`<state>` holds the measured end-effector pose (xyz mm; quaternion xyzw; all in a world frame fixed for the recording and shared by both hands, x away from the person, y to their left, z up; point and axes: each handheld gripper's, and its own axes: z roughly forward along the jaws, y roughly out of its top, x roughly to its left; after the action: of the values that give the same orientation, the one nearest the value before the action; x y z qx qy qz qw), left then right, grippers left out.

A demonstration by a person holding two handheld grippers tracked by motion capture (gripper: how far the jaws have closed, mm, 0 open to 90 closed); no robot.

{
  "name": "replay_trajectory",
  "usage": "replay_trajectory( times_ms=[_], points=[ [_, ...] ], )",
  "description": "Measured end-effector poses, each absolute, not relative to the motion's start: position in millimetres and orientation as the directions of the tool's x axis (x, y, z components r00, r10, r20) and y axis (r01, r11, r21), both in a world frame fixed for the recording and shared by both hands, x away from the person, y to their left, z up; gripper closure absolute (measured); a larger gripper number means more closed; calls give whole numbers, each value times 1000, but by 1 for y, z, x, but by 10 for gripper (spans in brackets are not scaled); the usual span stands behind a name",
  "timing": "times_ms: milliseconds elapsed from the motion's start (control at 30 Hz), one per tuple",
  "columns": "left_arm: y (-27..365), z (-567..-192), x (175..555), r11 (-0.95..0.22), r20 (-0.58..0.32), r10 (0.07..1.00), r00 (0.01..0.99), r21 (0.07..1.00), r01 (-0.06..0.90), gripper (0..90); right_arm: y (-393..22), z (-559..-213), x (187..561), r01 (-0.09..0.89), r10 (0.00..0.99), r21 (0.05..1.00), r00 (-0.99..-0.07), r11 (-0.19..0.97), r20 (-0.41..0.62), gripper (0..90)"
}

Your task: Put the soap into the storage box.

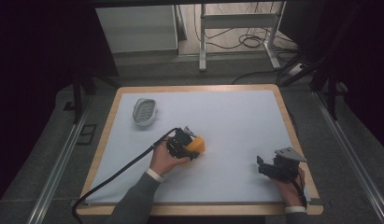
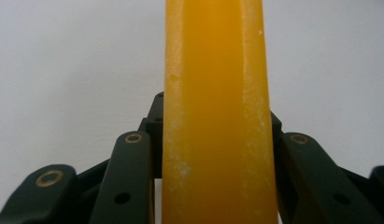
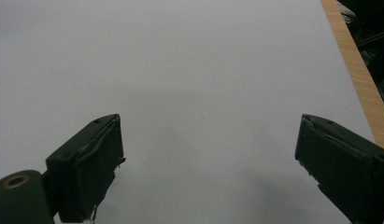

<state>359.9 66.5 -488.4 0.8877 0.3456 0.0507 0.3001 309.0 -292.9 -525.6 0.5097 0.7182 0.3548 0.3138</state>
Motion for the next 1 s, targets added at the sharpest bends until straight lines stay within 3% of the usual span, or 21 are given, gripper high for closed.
replay_trajectory(
  times_ms=[367,500,1000],
  points=[
    [80,-463,350,-554,-118,633,765,622,554,608,-293,-526,309,513,955,828,-282,227,-88,79],
    [82,-459,347,-554,-79,643,762,638,534,608,-293,-526,309,513,956,828,-282,226,-87,79],
    [103,-456,350,-519,-115,659,743,645,560,608,-293,-526,309,515,955,826,-282,229,-89,80]
  ],
)
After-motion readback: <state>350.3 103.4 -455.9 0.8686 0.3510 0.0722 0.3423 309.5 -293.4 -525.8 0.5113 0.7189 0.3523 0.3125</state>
